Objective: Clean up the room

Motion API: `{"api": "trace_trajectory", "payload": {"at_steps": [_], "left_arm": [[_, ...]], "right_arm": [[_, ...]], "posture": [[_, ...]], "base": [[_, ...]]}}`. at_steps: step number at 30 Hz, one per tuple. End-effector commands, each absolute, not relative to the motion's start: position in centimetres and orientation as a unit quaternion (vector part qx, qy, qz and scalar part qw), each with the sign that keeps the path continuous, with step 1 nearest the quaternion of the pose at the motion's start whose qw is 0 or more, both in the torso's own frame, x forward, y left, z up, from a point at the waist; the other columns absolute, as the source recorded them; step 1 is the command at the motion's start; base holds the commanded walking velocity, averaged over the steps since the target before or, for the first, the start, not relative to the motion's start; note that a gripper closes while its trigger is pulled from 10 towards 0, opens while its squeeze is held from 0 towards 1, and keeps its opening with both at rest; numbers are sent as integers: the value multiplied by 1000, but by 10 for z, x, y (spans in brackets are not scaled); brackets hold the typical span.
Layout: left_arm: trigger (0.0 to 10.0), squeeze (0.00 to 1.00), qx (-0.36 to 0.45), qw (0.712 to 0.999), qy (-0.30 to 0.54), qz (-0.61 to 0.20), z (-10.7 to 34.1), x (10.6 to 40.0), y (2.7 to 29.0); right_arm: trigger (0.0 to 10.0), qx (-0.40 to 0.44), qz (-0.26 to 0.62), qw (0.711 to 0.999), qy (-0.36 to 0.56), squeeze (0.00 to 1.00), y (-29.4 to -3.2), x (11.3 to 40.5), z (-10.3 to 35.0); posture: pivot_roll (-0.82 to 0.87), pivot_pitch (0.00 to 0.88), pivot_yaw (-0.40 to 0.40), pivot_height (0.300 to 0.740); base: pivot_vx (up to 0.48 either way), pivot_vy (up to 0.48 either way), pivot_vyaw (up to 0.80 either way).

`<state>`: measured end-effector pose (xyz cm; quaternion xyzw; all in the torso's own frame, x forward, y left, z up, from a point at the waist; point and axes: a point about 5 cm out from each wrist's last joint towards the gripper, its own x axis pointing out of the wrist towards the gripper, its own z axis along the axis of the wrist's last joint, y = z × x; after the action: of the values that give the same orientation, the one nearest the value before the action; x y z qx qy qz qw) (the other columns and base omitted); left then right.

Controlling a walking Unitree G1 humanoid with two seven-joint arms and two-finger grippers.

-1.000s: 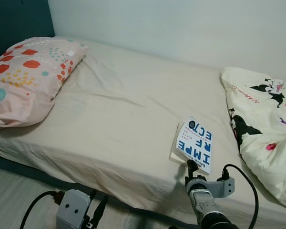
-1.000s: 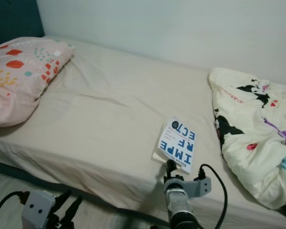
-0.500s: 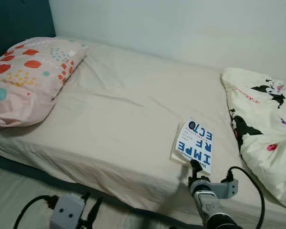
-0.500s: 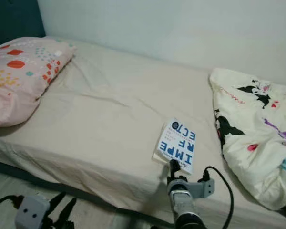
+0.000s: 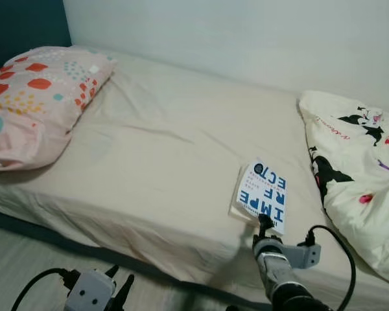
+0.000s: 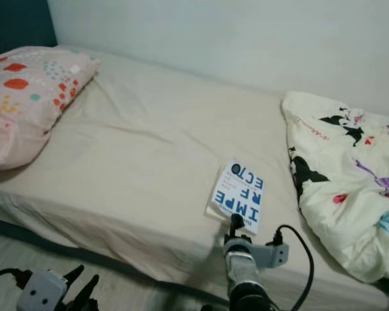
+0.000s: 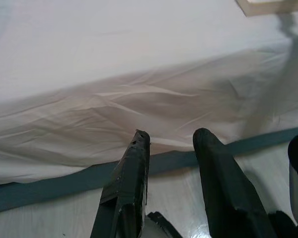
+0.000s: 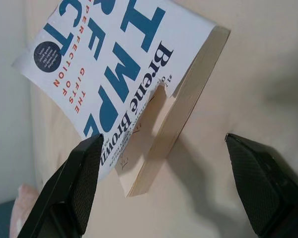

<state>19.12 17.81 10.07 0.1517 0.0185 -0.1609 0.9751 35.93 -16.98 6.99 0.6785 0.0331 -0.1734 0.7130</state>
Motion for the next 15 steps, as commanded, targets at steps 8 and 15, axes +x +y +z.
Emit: {"api": "trace_trajectory", "payload": {"at_steps": [8, 15], "left_arm": [[10000, 0, 182, 967, -7, -180, 119, 187, 177], [10000, 0, 194, 963, -21, -187, 135, 185, 181]], "right_arm": [[10000, 687, -181, 703, 37, 0, -161, 364, 75], [10000, 710, -191, 678, -7, 0, -172, 371, 90]], "posture": [[321, 318, -92, 562], [326, 365, -63, 562]], "base": [[0, 0, 0], [0, 0, 0]]}}
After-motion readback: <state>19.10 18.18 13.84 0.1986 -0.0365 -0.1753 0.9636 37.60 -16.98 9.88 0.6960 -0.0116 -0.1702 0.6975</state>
